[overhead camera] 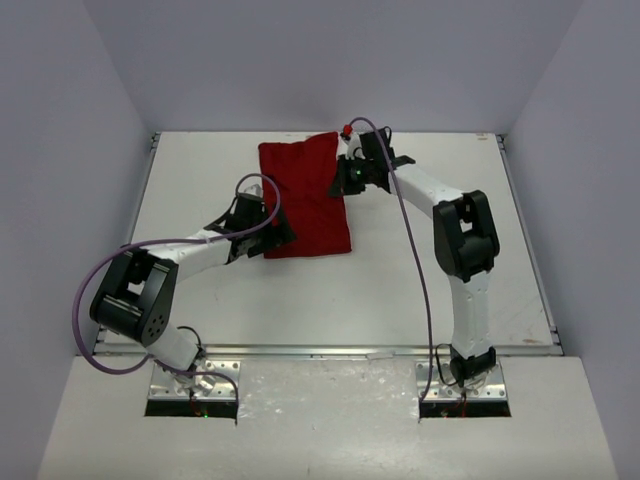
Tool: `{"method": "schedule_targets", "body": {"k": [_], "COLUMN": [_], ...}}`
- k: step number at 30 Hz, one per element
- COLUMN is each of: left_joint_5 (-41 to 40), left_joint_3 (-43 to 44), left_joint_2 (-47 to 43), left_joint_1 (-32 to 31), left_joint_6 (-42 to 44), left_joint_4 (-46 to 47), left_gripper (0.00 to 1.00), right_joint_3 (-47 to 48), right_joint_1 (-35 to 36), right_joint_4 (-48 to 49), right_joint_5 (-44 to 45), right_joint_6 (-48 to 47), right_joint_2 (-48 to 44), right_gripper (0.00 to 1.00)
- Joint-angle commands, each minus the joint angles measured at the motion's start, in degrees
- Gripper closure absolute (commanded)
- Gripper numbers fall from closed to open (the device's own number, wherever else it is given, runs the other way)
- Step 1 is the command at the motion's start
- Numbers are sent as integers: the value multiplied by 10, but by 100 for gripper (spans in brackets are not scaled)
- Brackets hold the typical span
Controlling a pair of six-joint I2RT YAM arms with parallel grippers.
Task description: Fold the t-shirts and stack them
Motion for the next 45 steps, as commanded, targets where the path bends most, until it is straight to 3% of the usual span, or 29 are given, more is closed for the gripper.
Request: {"method": "schedule_targets", "body": {"k": [1, 8, 12, 19, 23, 29, 37, 41, 45], "left_joint_5": [3, 3, 2, -3, 0, 2, 10, 6, 5], "left_joint_3": [1, -3, -4, -4, -6, -10, -10, -10, -8], "left_joint_2": [-18, -22, -24, -27, -27, -38, -29, -22, -16], "left_joint_1": [3, 4, 5, 10, 10, 10, 10, 10, 10], "left_joint_6": [1, 6, 10, 11, 10, 6, 7, 6, 9], "left_joint_4": [25, 23, 23, 22, 27, 49, 66, 71, 72], "left_gripper": [19, 19, 19, 19, 19, 19, 19, 19, 19], "right_joint_3": [20, 57, 94, 68, 68, 79, 22, 45, 74], "right_joint_1": [-7, -62, -77, -96, -97, -96, -86, -86, -91], "right_joint_4": [92, 120, 89, 79, 76, 83, 222, 287, 237], "right_joint_5": [-115, -188, -195, -169, -187, -239, -370, -428, -405], "right_joint_6": [-7, 69, 71, 74, 66, 84, 172, 239, 221], "right_joint_2": [-20, 85, 150, 170, 169, 151, 103, 135, 198], "right_gripper": [99, 99, 99, 98, 90, 99, 99, 99, 99]}}
